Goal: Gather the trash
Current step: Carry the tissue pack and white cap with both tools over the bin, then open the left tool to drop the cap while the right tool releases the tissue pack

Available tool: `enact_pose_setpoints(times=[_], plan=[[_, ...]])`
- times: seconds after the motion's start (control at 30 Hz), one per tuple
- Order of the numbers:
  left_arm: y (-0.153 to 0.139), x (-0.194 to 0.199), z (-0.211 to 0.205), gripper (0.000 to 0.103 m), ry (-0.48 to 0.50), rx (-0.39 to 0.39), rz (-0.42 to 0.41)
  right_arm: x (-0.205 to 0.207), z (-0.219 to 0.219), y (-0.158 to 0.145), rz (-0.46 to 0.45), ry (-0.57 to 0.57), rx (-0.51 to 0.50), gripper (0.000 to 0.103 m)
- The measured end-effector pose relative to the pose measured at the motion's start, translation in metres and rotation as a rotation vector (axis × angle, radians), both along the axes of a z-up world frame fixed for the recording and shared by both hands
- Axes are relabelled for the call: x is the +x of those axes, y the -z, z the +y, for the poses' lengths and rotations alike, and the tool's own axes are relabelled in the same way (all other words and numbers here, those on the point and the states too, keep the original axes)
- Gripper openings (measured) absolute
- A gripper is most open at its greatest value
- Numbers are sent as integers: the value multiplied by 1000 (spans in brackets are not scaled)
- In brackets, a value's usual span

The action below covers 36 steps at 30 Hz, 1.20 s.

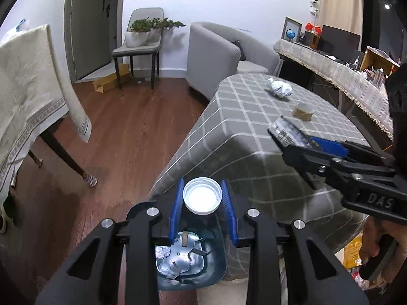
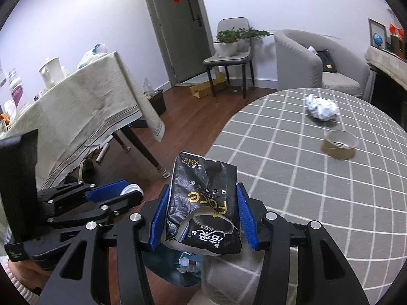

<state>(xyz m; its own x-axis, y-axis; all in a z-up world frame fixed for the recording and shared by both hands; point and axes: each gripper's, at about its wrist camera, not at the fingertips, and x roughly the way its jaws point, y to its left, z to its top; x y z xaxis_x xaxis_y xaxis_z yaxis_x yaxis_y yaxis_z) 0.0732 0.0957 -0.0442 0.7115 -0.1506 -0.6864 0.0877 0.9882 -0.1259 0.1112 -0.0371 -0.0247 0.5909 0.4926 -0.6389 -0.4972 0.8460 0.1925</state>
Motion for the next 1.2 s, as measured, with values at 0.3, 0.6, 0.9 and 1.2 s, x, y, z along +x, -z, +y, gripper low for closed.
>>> enact_pose_setpoints(times=[0.3,0.6,0.9,1.2], plan=[[29,2,37,32,-54,-30,95,-2,31,7,12,-46,-21,52],[63,5,71,33,-98,-52,216,1,62,17,30,-80,-36,52],[66,-1,97,49,-106,-75,229,2,91,29,50,-109,-60,52],[49,-12,121,58,-130,-116,155,2,115,44,76,-146,-108,52]])
